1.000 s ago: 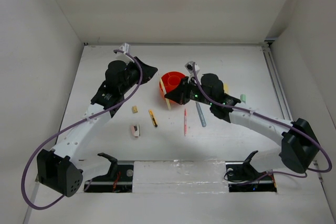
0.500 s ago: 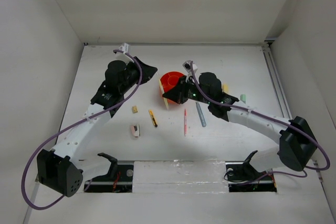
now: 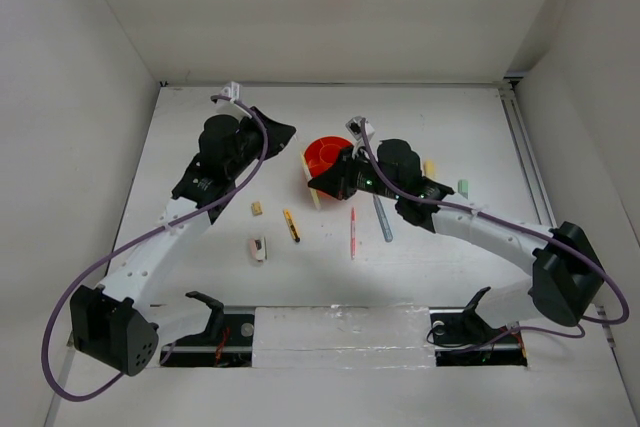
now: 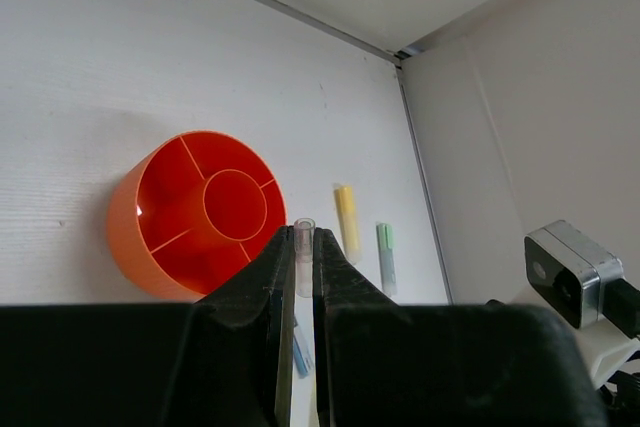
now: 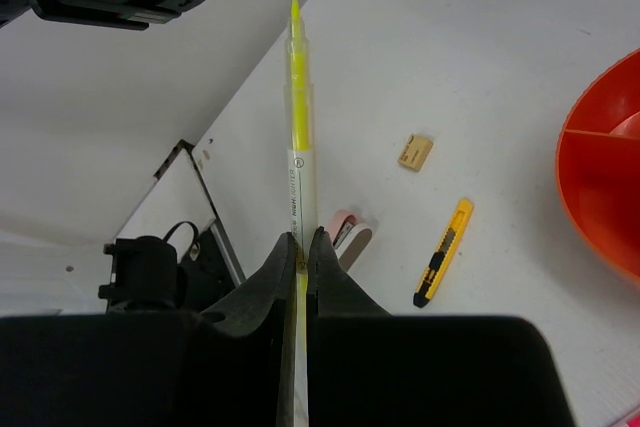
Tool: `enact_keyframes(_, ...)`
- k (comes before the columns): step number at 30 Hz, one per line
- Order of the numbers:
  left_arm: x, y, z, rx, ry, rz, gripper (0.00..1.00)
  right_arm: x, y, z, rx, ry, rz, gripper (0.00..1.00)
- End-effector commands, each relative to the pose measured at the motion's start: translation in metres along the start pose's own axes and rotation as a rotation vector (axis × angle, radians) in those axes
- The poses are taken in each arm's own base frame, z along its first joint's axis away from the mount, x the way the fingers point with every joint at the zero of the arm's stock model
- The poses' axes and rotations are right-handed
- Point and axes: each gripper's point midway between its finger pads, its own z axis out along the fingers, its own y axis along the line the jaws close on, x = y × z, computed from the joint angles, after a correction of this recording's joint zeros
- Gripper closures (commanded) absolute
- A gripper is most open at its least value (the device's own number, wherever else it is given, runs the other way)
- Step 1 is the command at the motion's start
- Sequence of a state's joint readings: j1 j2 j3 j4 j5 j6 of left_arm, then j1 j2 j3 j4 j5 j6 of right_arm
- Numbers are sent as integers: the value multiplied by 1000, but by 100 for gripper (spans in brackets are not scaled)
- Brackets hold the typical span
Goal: Sort the stationery into containers
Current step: Close the pen cap on the pen.
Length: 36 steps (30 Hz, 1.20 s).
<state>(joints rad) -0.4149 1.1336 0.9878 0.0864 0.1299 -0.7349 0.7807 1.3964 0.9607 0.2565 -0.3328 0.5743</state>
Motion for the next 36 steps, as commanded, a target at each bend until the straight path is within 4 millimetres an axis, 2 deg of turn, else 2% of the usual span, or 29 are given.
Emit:
enact_keyframes(1,-15,-13,-10,45,-56,1,100,-17,14,4,-45,-63,-24,100)
enact_keyframes(7,-13,-13,-12,51,-50,1,100,-25,19,5,-55,-78,-30,100)
enact_keyframes(9,-13,-13,-12,51,-50,1,100,-25,13,6,-43,-76,-26,100)
enact_keyframes(36,-4,-13,-10,71,-16,11,100,-42,15,7,-51,-104,-34,100)
